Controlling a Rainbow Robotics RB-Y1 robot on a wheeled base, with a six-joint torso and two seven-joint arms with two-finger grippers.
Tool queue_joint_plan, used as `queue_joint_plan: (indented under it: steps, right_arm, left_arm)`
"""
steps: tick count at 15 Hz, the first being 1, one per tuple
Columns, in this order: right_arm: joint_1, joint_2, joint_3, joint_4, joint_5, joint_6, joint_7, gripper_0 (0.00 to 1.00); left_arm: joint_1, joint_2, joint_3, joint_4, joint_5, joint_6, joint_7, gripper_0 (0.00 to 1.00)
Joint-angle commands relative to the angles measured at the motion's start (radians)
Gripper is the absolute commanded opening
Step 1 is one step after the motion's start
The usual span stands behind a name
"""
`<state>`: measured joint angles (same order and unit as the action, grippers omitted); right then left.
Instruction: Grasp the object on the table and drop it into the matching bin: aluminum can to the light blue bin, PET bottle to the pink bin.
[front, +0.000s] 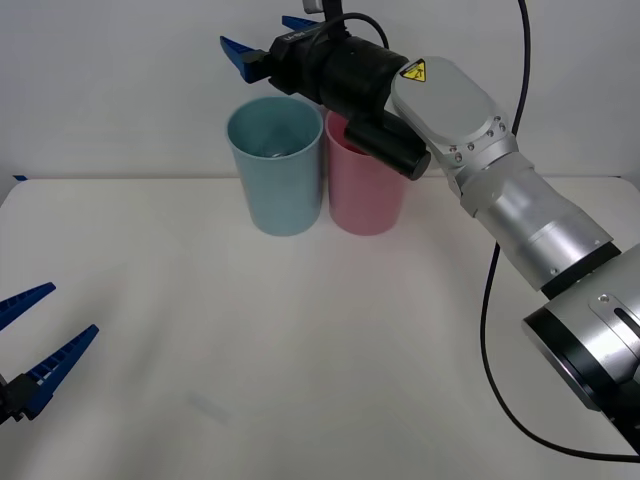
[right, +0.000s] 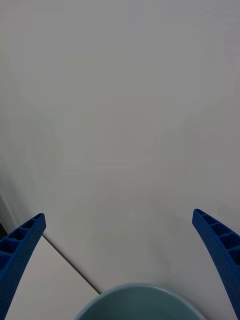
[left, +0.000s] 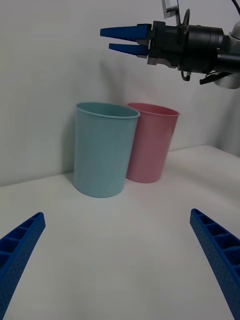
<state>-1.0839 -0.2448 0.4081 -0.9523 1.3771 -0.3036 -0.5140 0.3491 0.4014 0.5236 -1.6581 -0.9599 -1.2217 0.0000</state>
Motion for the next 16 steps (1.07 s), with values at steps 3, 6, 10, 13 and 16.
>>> queue_joint_plan:
  steps: [3, 6, 10, 13, 16]
  right_arm:
    - [0.036, -0.033, 0.0, -0.048, -0.009, -0.009, 0.0, 1.0]
    - [0.14, -0.084, 0.0, -0.198, -0.021, -0.002, 0.0, 1.0]
    - [0.274, -0.166, 0.0, -0.391, -0.024, -0.002, 0.0, 1.0]
    - [0.394, -0.246, -0.003, -0.548, -0.056, -0.002, 0.009, 1.0]
    - [0.556, -0.338, -0.028, -0.741, -0.089, -0.003, 0.032, 1.0]
  left_arm:
    - [0.0, 0.0, 0.0, 0.0, 0.0, 0.0, 0.0, 1.0]
    - [0.0, 0.0, 0.0, 0.0, 0.0, 0.0, 0.0, 1.0]
    - [0.0, 0.0, 0.0, 0.0, 0.0, 0.0, 0.0, 1.0]
    - [0.0, 0.0, 0.0, 0.0, 0.0, 0.0, 0.0, 1.0]
    - [0.0, 0.0, 0.0, 0.0, 0.0, 0.0, 0.0, 1.0]
